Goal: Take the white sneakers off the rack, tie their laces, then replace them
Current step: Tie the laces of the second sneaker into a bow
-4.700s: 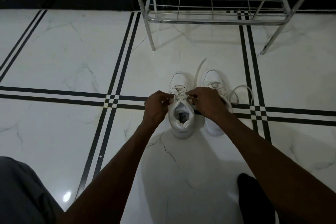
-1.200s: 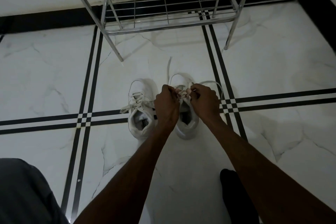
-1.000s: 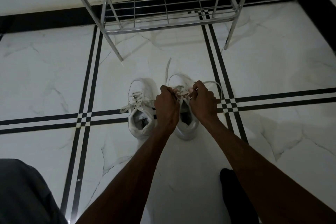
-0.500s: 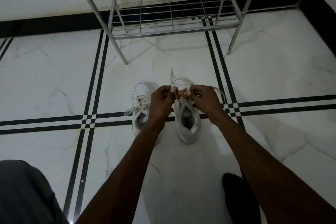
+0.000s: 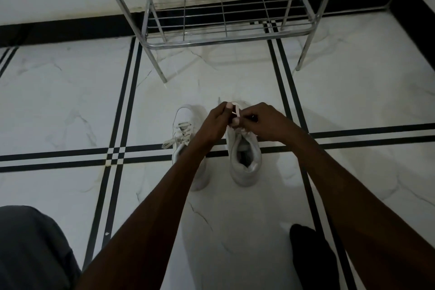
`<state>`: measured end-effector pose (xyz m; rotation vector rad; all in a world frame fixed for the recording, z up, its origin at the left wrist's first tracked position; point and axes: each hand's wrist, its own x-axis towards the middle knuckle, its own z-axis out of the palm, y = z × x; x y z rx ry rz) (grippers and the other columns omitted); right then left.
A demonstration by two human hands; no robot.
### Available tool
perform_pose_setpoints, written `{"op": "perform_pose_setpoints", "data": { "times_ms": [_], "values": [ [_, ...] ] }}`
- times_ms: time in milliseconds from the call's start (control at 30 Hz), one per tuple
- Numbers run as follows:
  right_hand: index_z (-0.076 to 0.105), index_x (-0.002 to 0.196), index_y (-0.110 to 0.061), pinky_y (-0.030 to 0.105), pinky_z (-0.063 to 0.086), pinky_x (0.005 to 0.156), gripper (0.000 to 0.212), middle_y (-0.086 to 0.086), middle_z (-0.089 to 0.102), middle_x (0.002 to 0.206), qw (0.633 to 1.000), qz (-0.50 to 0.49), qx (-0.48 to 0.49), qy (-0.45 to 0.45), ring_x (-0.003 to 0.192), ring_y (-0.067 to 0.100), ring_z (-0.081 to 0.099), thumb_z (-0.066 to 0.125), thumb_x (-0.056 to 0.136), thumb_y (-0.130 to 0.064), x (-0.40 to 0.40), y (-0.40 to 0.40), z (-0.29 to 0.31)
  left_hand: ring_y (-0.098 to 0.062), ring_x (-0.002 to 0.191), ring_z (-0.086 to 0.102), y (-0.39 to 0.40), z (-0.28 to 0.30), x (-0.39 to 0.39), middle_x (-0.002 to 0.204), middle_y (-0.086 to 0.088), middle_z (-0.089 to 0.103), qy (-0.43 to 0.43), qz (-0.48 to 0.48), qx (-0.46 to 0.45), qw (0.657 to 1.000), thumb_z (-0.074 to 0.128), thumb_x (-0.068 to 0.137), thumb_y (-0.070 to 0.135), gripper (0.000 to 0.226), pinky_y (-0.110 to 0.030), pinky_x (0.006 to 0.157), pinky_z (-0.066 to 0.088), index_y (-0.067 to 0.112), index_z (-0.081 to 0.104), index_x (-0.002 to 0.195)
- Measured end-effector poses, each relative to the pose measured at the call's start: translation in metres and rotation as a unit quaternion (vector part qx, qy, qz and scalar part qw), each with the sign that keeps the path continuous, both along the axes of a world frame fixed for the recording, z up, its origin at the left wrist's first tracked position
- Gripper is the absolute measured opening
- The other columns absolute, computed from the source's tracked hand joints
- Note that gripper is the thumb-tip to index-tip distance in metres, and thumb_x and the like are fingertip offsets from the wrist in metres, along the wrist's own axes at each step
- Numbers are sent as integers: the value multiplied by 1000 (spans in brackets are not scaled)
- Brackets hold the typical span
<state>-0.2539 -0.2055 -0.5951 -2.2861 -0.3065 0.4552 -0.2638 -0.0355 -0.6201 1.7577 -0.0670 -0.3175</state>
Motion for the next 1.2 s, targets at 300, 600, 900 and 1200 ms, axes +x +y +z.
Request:
{"op": "perform_pose_setpoints", "data": {
  "times_ms": [300,600,900,1200],
  "values": [
    [79,89,-20,43,60,73,10,3,75,87,989,1,-93,-115,77,20,71,78,79,-21,5,-17,7,-16,87,70,1,-10,5,99,-16,70,29,-43,-6,999,35,111,18,36,-22,81,57,-5,62,111],
    [76,77,-13,30,60,67,5,-1,74,75,973,-132,25,-187,68,9,69,80,76,-15,-4,-8,-19,-20,103,66,-6,-10,1,112,-15,74,23,-7,82,996,42,109,30,44,-30,91,48,-2,72,109],
    [77,82,-12,47,60,87,14,8,78,87,954,-184,235,3,86,20,76,86,70,-12,-14,-9,-21,-25,134,48,18,-22,2,133,1,64,17,150,195,969,50,91,66,48,-52,114,34,28,73,109],
    [70,101,6,38,62,82,28,20,75,102,923,-208,291,140,94,29,74,78,81,-12,-14,-16,-13,-18,63,72,5,-6,-11,74,-11,77,-16,197,82,977,70,94,27,29,-31,55,56,0,72,83]
  ]
}}
